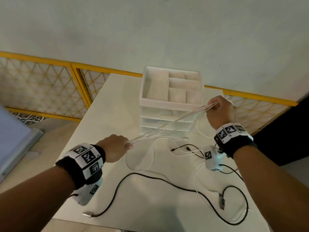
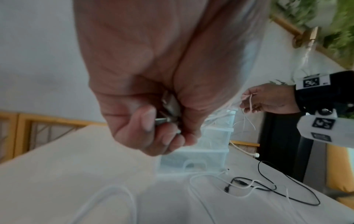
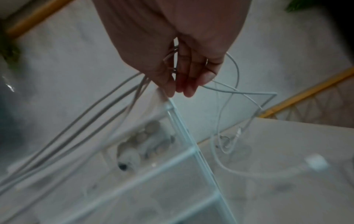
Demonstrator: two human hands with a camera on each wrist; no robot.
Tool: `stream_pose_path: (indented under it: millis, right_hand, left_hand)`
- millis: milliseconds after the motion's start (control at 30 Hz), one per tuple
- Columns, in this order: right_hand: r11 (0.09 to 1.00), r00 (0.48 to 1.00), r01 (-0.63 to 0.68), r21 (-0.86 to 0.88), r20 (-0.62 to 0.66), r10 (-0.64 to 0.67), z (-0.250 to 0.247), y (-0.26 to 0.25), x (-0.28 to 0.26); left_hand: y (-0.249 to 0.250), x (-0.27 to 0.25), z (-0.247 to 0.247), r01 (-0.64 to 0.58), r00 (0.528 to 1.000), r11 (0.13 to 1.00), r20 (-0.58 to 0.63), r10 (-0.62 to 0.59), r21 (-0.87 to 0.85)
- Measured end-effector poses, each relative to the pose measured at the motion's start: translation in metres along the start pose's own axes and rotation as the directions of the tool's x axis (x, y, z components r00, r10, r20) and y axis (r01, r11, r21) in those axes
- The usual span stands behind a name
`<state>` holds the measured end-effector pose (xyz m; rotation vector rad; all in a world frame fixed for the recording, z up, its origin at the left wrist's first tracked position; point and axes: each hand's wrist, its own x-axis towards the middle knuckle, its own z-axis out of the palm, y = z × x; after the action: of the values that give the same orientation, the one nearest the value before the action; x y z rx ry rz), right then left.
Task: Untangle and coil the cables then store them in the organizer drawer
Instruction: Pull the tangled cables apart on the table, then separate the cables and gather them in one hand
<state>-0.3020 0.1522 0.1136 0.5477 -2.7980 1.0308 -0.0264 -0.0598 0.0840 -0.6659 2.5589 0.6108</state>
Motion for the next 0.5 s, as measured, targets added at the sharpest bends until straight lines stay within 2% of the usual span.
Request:
stream_pose_path:
  millis: [33, 67, 100, 133, 167, 200, 267, 300, 333, 367, 400, 433, 500]
  right_hand:
    - [1.000, 0.998, -0.026, 0.014, 0.051, 0.025, 0.004, 0.005, -0.004]
    - [0.998, 0.983, -0.064, -0.018, 0.172, 0.067, 0.009, 0.014, -0.011]
    - [0.992, 0.942, -0.102, -0.074, 0.313, 0.121, 0.014, 0.025, -0.018]
    - [0.981, 0.880, -0.126, -0.144, 0.440, 0.178, 0.017, 0.033, -0.027]
    - [0.972, 0.828, -0.120, -0.202, 0.519, 0.210, 0.019, 0.040, -0.037]
    - [0.968, 0.816, -0.094, -0.233, 0.539, 0.209, 0.020, 0.041, -0.047]
    - [0.986, 0.875, -0.025, -0.166, 0.473, 0.102, 0.022, 0.037, -0.069]
    - [0.996, 0.893, -0.002, -0.094, 0.448, 0.044, 0.026, 0.033, -0.083]
    - [0.998, 0.880, 0.038, -0.041, 0.475, -0.014, 0.030, 0.025, -0.100]
    - [0.994, 0.834, 0.106, -0.022, 0.547, -0.076, 0.038, 0.019, -0.117]
    - [0.983, 0.763, 0.184, -0.020, 0.634, -0.130, 0.048, 0.016, -0.134]
    - [0.971, 0.677, 0.237, -0.026, 0.721, -0.146, 0.061, 0.012, -0.150]
    - [0.939, 0.516, 0.331, -0.092, 0.851, -0.098, 0.086, 0.008, -0.177]
  left_hand:
    - [0.001, 0.003, 0.004, 0.013, 1.000, 1.000, 0.004, -0.013, 0.003]
    - [0.001, 0.005, 0.008, 0.020, 1.000, 1.000, 0.000, -0.020, -0.014]
    - [0.000, 0.004, 0.011, 0.029, 0.999, 0.998, -0.021, -0.030, -0.049]
    - [-0.002, 0.004, 0.012, 0.045, 0.998, 0.993, -0.047, -0.051, -0.108]
    - [-0.004, 0.005, 0.012, 0.070, 0.994, 0.972, -0.063, -0.086, -0.223]
    - [-0.008, 0.005, 0.012, 0.098, 0.989, 0.917, -0.063, -0.132, -0.388]
    - [-0.014, 0.003, 0.010, 0.123, 0.979, 0.734, -0.038, -0.199, -0.668]
    - [-0.016, 0.002, 0.009, 0.112, 0.978, 0.681, -0.040, -0.203, -0.723]
    - [-0.019, 0.001, 0.007, 0.096, 0.980, 0.670, -0.049, -0.194, -0.737]
    - [-0.020, -0.001, 0.005, 0.083, 0.983, 0.675, -0.053, -0.178, -0.734]
    - [-0.020, -0.003, 0.003, 0.070, 0.985, 0.670, -0.054, -0.162, -0.739]
    - [-0.020, -0.005, 0.002, 0.052, 0.989, 0.639, -0.050, -0.140, -0.767]
    - [-0.016, -0.010, -0.001, 0.007, 0.995, 0.548, -0.047, -0.083, -0.837]
